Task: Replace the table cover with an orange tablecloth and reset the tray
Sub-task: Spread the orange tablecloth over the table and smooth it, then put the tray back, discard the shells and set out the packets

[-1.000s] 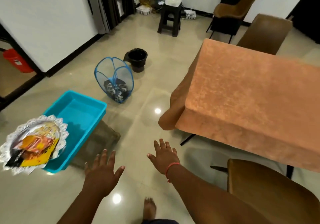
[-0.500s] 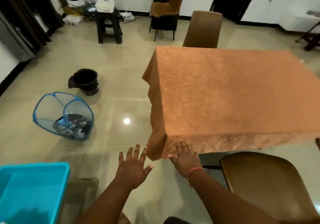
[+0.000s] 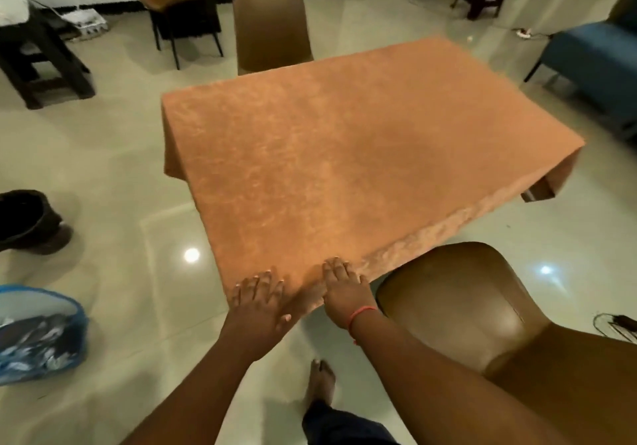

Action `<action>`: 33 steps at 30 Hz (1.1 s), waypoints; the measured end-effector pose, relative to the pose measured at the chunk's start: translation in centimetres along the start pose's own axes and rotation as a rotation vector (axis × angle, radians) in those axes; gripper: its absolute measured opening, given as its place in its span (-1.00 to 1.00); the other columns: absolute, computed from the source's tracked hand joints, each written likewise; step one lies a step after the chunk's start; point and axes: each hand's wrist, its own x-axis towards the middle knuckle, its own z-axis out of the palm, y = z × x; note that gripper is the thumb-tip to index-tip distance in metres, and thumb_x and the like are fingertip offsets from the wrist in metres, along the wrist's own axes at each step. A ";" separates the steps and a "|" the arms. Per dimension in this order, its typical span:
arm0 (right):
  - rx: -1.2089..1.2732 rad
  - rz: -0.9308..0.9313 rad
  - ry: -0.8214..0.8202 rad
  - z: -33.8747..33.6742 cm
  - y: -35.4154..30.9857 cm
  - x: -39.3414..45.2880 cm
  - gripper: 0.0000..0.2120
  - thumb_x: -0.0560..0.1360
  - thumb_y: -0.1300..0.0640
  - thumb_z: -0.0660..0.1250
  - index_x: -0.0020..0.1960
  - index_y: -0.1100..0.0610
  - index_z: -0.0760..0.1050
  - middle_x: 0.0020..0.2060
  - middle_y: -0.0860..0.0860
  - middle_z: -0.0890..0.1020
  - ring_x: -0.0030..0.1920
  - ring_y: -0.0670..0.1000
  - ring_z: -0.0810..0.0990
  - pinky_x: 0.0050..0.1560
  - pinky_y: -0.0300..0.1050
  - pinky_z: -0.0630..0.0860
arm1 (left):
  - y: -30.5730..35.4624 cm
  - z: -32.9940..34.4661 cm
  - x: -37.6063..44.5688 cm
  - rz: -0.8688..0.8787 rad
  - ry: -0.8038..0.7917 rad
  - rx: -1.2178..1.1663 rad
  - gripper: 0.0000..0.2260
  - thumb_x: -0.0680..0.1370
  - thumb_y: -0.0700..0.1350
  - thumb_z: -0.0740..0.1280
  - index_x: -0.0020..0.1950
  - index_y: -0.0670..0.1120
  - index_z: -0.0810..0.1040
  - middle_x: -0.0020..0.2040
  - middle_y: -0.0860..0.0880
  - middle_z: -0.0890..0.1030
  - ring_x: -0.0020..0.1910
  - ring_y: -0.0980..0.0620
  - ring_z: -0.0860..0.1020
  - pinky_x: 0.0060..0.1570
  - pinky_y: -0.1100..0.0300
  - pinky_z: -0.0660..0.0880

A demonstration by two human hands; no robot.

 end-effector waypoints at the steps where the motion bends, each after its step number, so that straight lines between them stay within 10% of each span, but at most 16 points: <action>1: -0.002 -0.013 -0.003 -0.7 0.6 0.8 -0.37 0.62 0.11 0.07 0.63 0.05 -0.11 0.62 0.08 -0.07 0.60 0.20 -0.08 0.52 0.29 0.04 | 0.6 -0.1 1.1 0.004 -0.014 0.027 -0.33 0.51 0.27 -0.03 0.59 0.03 0.10 0.57 -0.16 0.19 0.49 -0.29 0.22 0.40 -0.27 0.18; 6: -0.096 -0.127 -0.051 -3.0 2.4 3.8 -0.40 0.61 0.19 0.05 0.62 0.07 -0.01 0.61 0.17 -0.09 0.59 0.24 -0.12 0.52 0.32 -0.02 | 0.5 1.2 4.1 -0.041 -0.119 -0.005 -0.36 0.44 0.27 0.08 0.40 -0.04 0.47 0.39 -0.20 0.48 0.30 -0.33 0.47 0.12 -0.32 0.48; 23: -0.234 -0.137 -0.074 -3.5 1.9 2.7 -0.45 0.63 0.17 0.06 0.60 0.18 0.05 0.56 0.32 0.04 0.53 0.39 0.04 0.50 0.38 0.01 | 0.4 2.4 2.7 0.011 -0.070 -0.006 -0.35 0.35 0.25 0.19 0.33 -0.06 0.53 0.35 -0.19 0.52 0.24 -0.28 0.52 0.06 -0.23 0.50; 33: -0.321 -0.499 -0.031 0.1 -13.3 -1.2 -0.38 0.54 -0.02 -0.01 0.59 0.04 0.05 0.60 0.12 -0.02 0.56 0.25 0.01 0.50 0.30 0.05 | -7.3 4.7 -12.6 -0.492 -0.076 -0.232 -0.36 0.61 0.24 0.04 0.61 0.10 -0.13 0.63 -0.04 -0.13 0.59 -0.13 -0.08 0.49 -0.25 -0.10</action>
